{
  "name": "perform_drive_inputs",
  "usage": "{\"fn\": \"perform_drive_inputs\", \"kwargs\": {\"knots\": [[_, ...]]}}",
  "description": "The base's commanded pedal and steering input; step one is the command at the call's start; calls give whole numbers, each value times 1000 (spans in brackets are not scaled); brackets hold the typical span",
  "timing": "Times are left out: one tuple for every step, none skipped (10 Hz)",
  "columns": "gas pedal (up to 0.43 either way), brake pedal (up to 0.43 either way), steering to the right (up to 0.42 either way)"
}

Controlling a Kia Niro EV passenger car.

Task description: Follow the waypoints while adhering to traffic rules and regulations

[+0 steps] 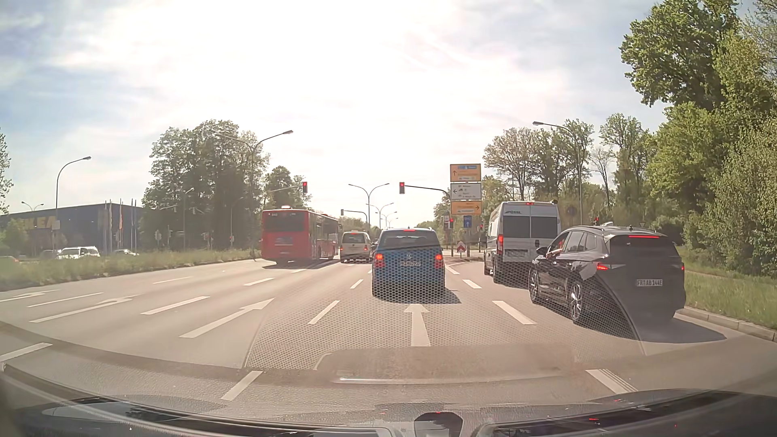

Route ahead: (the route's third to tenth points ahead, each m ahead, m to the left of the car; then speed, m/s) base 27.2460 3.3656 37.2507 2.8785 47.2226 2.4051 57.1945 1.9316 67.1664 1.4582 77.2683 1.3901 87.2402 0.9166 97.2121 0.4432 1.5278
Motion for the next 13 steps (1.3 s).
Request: {"fn": "perform_drive_inputs", "kwargs": {"knots": [[0, 18, -3], [0, 6, -3], [0, 6, -3], [0, 6, -3], [0, 0, -3], [0, 0, -3], [0, 0, -3], [0, 0, -3], [0, 0, -3], [0, 0, -3], [0, 0, -3], [0, 0, -3], [0, 0, -3]]}}
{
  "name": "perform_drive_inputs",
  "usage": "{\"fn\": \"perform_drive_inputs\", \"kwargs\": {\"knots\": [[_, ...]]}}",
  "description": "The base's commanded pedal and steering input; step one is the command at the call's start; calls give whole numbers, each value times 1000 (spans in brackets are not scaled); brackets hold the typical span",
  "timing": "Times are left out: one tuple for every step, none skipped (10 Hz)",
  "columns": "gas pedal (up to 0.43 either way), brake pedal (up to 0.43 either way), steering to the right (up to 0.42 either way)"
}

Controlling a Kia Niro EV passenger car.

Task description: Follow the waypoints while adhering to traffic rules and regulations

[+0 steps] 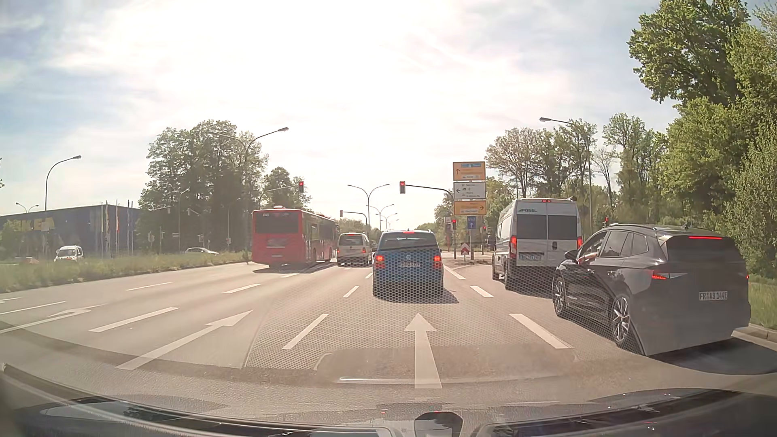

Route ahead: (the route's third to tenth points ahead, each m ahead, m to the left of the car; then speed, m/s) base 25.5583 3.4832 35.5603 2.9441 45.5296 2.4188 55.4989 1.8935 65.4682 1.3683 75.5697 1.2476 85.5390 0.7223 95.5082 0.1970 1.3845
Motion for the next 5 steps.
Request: {"fn": "perform_drive_inputs", "kwargs": {"knots": [[0, 0, -3], [0, 0, -3], [0, 0, -3], [0, 0, -3], [0, 0, -3]]}}
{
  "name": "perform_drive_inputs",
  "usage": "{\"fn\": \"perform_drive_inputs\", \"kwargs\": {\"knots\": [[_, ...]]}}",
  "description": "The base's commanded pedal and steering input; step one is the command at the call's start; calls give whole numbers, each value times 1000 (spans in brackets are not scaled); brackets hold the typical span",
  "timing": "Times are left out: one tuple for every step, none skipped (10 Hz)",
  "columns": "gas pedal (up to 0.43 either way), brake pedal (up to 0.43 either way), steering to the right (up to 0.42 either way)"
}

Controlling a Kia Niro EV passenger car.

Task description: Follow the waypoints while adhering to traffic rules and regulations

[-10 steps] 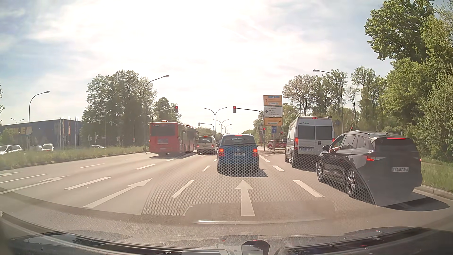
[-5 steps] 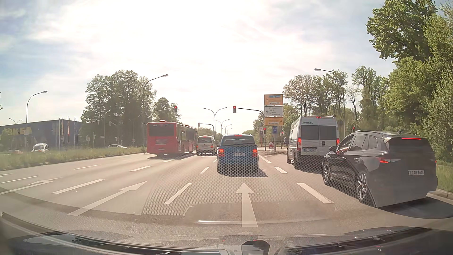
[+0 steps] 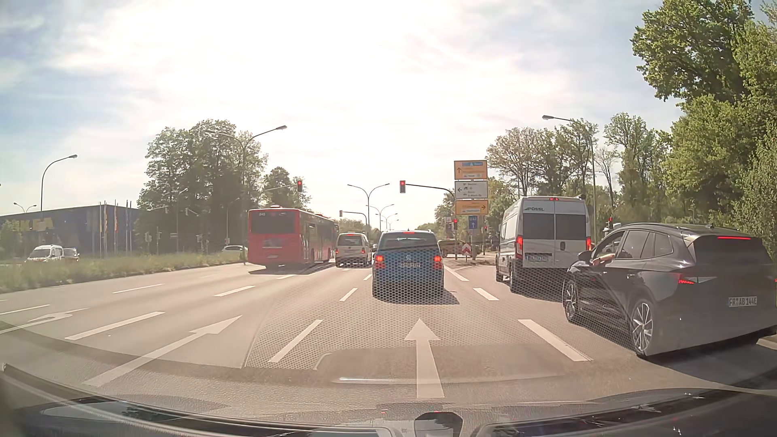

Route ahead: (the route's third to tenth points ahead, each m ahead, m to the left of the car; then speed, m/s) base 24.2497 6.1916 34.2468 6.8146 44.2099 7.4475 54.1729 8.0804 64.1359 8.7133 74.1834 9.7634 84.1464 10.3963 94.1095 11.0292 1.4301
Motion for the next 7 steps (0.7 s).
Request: {"fn": "perform_drive_inputs", "kwargs": {"knots": [[0, 0, -3], [0, 0, -3], [0, 0, -3], [0, 0, -3], [0, 0, -3], [0, 0, -3], [0, 0, -3]]}}
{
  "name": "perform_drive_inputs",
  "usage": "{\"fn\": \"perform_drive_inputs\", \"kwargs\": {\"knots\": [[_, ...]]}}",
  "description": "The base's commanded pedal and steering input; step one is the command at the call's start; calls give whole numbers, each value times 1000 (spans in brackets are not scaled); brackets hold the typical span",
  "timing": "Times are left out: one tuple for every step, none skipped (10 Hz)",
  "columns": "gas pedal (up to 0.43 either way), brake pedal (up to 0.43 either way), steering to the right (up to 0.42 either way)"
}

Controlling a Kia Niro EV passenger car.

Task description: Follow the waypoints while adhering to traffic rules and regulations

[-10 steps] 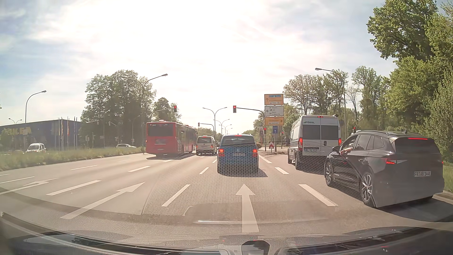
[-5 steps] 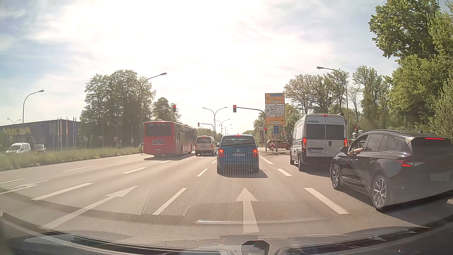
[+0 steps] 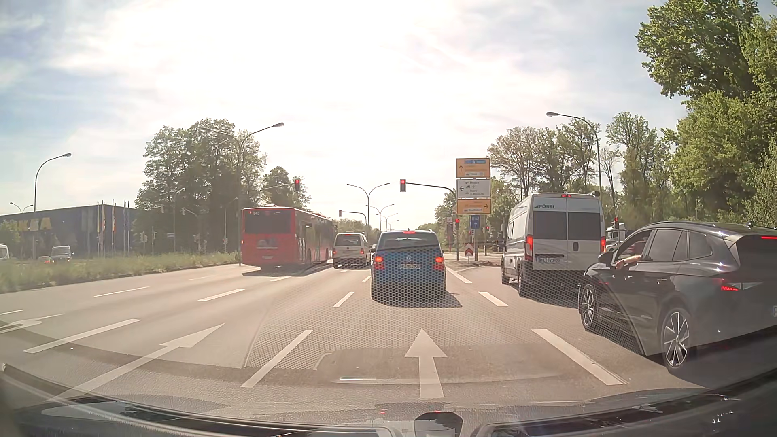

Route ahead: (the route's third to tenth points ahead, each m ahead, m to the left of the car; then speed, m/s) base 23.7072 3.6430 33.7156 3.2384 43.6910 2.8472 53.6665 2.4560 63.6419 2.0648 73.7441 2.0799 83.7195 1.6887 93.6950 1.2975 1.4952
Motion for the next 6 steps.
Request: {"fn": "perform_drive_inputs", "kwargs": {"knots": [[0, 0, -3], [0, 0, -3], [0, 0, -3], [0, 0, -3], [0, 0, -3], [0, 0, -1]]}}
